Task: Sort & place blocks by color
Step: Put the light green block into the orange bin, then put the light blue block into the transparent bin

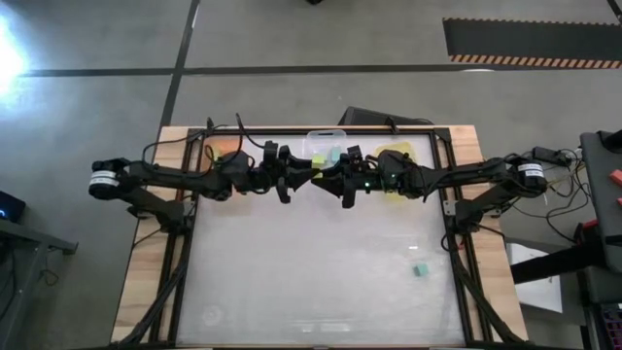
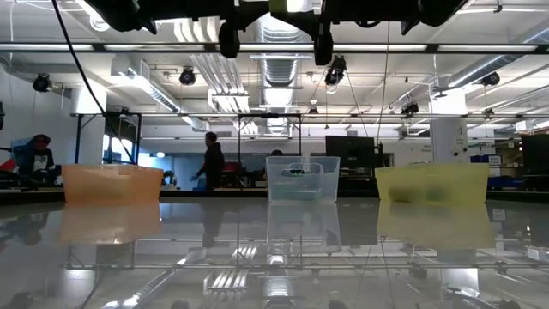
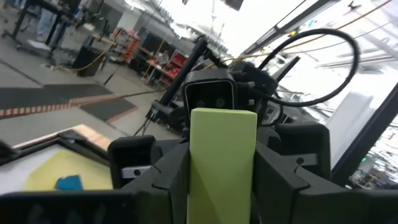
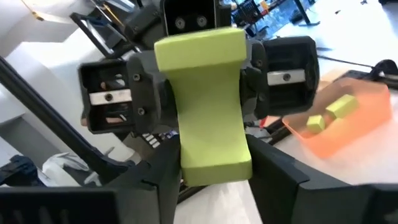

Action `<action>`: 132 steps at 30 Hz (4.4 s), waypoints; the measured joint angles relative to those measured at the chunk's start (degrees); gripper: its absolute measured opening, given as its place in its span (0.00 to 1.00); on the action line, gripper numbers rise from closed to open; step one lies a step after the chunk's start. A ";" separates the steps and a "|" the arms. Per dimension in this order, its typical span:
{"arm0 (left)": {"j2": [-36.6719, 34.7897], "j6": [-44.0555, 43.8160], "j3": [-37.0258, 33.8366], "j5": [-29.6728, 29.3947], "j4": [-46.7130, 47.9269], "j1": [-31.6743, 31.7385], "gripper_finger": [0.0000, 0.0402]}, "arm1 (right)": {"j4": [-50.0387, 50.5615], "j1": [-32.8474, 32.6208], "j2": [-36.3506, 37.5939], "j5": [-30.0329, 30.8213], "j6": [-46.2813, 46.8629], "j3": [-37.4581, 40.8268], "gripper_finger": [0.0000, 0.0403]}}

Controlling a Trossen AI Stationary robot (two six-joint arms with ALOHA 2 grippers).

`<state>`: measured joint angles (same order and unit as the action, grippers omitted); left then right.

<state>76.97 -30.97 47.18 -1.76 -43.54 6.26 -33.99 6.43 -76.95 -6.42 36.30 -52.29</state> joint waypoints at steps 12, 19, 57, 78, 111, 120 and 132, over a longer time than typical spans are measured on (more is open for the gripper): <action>-10.82 0.06 0.81 -0.10 27.06 2.03 0.30 | 17.82 2.40 6.93 0.20 11.72 0.02 0.53; -17.73 -6.99 0.81 -7.97 57.84 6.21 0.30 | 38.21 4.60 11.19 0.78 15.71 0.07 0.51; -4.60 -9.32 24.44 -19.62 120.60 20.03 0.30 | 41.81 4.61 11.56 0.48 16.75 0.07 0.48; 5.33 4.94 17.23 -19.33 108.57 37.52 0.30 | 41.89 4.61 11.54 0.50 14.73 0.07 0.48; 13.25 8.93 17.03 -19.77 101.90 43.65 0.35 | 41.90 4.59 11.58 -3.11 19.57 0.07 0.48; 13.23 8.93 17.00 -19.57 101.91 43.65 0.46 | 41.89 4.59 11.72 -7.02 24.74 0.07 0.48; 7.75 9.43 17.03 -11.85 105.01 42.89 0.56 | 43.48 1.67 11.72 -15.64 35.97 0.07 0.48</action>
<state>84.71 -21.54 64.20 -13.61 61.47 49.14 9.49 8.11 -65.23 -22.06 72.27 -52.23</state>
